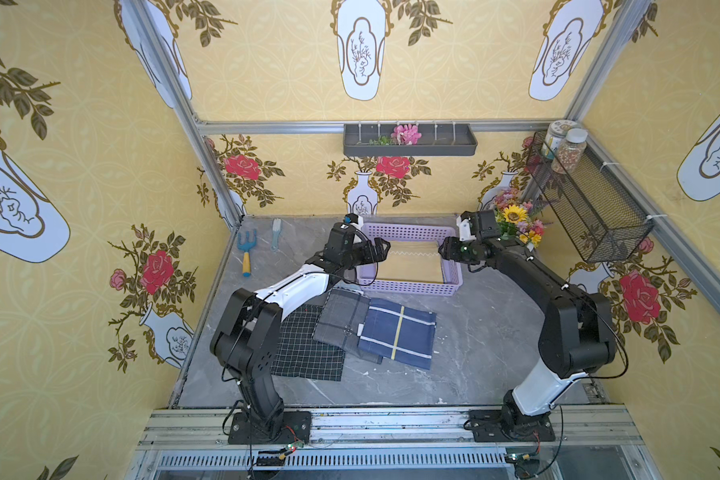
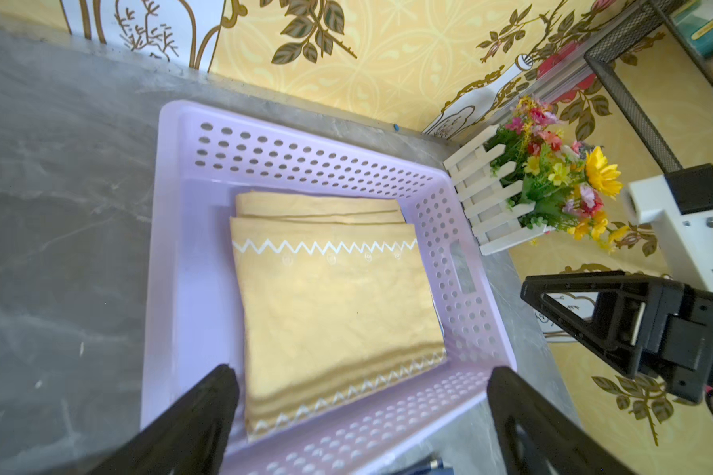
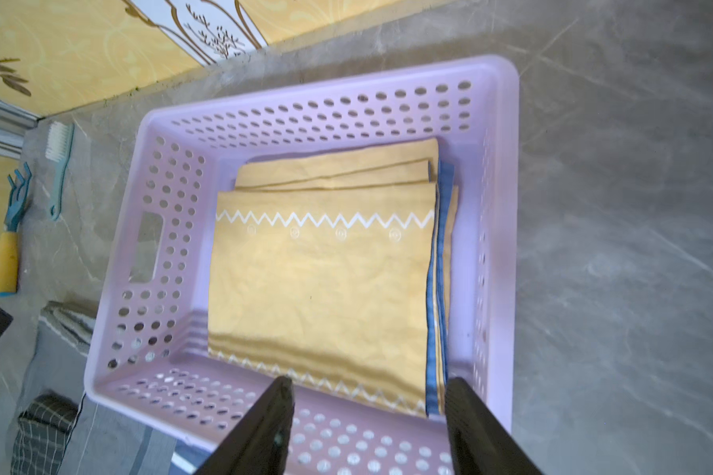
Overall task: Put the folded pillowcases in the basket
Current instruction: Place the pillowcase in the basket.
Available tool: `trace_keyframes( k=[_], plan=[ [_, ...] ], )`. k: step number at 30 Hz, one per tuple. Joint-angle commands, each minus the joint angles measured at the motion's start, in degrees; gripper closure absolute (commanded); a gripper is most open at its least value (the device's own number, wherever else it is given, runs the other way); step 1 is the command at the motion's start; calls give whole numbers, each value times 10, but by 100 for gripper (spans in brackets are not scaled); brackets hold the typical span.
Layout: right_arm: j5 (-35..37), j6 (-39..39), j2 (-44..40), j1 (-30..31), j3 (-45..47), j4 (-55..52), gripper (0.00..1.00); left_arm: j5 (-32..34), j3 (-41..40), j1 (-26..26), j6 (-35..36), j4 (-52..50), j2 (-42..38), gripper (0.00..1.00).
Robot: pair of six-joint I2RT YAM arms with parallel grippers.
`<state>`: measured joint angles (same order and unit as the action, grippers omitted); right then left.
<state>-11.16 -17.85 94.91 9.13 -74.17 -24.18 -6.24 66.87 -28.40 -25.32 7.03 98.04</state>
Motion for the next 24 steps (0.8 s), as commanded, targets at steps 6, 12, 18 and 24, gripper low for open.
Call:
trace_keyframes(
  k=[6,12,18,24],
  plan=[
    [33,-42,-140,42,124,-17,1,-5,-140,-1,-19,22,-126,0],
    [37,-74,-242,53,196,-57,3,-5,-227,-7,-39,18,-197,0],
    [-8,-115,-322,58,264,-75,3,5,-276,-39,-59,-6,-222,0],
    [-25,-119,-344,76,309,-71,3,30,-285,-85,-79,-31,-195,0]
  ],
)
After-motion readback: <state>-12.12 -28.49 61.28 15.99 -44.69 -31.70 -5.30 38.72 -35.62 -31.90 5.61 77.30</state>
